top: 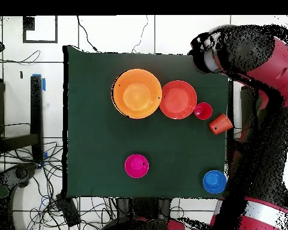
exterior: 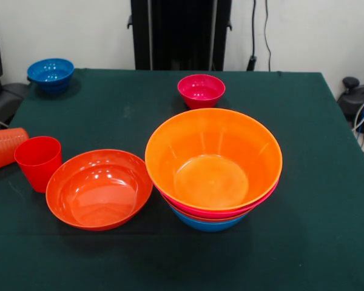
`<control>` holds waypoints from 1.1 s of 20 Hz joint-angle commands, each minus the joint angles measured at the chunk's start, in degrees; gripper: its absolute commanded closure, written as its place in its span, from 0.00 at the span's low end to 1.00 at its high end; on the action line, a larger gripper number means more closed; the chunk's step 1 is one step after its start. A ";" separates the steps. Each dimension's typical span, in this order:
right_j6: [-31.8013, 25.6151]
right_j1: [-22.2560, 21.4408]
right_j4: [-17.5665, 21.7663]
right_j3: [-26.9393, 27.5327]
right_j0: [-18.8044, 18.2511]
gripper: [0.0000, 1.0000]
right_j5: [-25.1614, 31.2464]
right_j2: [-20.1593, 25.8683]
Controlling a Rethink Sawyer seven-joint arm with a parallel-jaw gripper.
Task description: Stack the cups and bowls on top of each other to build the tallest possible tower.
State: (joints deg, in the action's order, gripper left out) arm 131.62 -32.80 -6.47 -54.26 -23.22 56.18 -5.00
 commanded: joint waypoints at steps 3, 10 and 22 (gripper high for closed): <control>-12.18 2.14 2.44 -5.70 0.38 0.00 2.97 8.40; -9.54 0.43 1.42 -11.28 0.45 0.00 0.37 9.22; -8.64 0.76 1.40 -13.65 -0.23 0.00 -1.72 11.13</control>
State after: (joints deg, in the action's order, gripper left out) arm 131.62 -32.40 -6.50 -60.68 -23.25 56.16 -0.50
